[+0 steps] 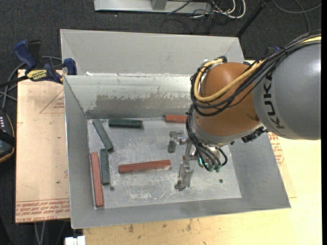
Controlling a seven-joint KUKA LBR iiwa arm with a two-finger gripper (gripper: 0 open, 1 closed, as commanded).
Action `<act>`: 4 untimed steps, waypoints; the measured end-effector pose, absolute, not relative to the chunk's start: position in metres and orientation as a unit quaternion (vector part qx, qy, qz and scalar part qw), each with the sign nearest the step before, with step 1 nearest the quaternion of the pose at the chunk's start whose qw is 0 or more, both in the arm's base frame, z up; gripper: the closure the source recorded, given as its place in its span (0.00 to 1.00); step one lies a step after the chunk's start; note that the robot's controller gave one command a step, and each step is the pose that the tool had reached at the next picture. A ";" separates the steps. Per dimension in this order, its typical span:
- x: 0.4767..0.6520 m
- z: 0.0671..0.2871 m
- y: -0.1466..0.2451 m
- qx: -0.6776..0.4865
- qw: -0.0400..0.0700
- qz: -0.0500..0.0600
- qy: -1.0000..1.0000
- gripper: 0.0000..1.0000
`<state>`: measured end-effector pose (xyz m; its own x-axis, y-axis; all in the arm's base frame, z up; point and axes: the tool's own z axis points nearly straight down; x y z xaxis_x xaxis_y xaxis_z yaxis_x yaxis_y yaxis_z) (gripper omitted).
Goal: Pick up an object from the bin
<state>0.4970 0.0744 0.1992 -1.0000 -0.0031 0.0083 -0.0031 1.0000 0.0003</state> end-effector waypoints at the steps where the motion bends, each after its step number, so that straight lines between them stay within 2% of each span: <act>1: 0.537 0.065 0.081 -0.059 0.003 0.000 -0.998 0.00; 2: 0.544 0.070 0.135 -0.166 -0.001 -0.002 -0.986 0.00; 3: 0.545 0.071 0.133 -0.168 -0.001 -0.001 -0.986 1.00; 4: 0.545 0.194 0.129 -0.157 -0.004 -0.002 -0.988 1.00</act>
Offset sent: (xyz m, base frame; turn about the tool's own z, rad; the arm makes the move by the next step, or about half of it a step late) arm 0.0406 0.0065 -0.1292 0.1224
